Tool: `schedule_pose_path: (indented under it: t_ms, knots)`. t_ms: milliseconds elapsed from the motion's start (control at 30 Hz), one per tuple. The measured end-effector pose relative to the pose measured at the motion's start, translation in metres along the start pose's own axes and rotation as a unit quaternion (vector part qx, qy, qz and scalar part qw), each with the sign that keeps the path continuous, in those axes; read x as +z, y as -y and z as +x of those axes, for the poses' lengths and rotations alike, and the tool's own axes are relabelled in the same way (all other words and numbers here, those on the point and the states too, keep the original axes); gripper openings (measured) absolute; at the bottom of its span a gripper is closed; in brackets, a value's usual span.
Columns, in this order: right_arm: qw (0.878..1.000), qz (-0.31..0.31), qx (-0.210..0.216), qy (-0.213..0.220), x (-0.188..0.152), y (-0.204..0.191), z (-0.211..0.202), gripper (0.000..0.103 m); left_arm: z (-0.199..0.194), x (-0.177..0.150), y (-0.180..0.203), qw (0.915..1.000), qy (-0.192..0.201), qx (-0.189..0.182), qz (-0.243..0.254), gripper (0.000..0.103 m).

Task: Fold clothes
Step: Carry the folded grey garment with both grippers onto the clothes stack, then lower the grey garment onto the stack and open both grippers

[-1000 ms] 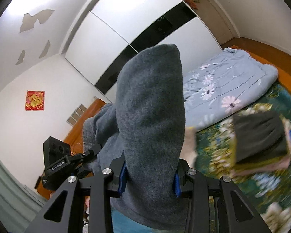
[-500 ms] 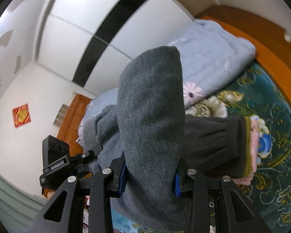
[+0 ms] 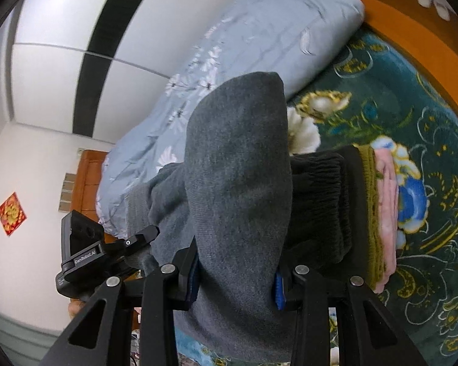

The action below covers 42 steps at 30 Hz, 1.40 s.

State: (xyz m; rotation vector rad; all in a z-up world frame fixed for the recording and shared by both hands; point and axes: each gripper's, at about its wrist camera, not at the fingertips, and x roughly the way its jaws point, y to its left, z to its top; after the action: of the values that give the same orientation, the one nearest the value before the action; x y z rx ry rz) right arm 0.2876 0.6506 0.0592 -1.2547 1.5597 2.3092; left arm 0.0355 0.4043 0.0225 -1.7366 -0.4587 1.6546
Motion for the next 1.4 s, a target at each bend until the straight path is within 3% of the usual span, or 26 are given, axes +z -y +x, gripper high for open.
schedule_pose_path:
  t_ms: [300, 533, 733, 800, 967, 1033, 1100, 1167, 1400]
  knots:
    - [0.998, 0.062, -0.015, -0.013, -0.005, 0.055, 0.036, 0.04, 0.048, 0.005, -0.049, 0.998, -0.034, 0.004, -0.053, 0.026]
    - [0.997, 0.081, -0.012, -0.014, 0.0, 0.059, 0.046, 0.046, 0.053, 0.012, -0.057, 0.9967, -0.034, 0.011, -0.072, 0.028]
    - [0.998, 0.048, -0.043, -0.008, 0.007, 0.046, 0.024, 0.047, 0.033, 0.015, -0.044, 0.998, -0.027, 0.023, -0.052, 0.03]
    - [0.997, 0.035, -0.067, 0.0, 0.009, 0.041, 0.013, 0.047, 0.019, 0.018, -0.039, 0.9984, -0.006, 0.035, -0.045, 0.029]
    - [0.993, -0.015, -0.109, 0.041, 0.011, 0.014, -0.015, 0.047, -0.011, 0.02, 0.002, 0.9982, 0.035, 0.04, 0.028, 0.03]
    - [0.992, -0.05, -0.105, 0.047, 0.012, -0.002, -0.018, 0.047, -0.009, 0.013, 0.019, 0.9967, 0.036, 0.037, 0.063, 0.03]
    - [0.992, -0.091, -0.084, 0.025, 0.008, -0.02, -0.01, 0.047, 0.006, 0.005, 0.033, 0.9935, 0.019, 0.047, 0.102, 0.03]
    - [0.99, -0.106, -0.089, 0.008, 0.007, -0.022, 0.003, 0.048, 0.02, 0.0, 0.034, 0.991, 0.003, 0.066, 0.116, 0.03]
    - [0.99, -0.09, -0.105, -0.02, 0.013, 0.0, 0.042, 0.046, 0.059, -0.001, -0.004, 0.9911, -0.016, 0.104, 0.082, 0.029]
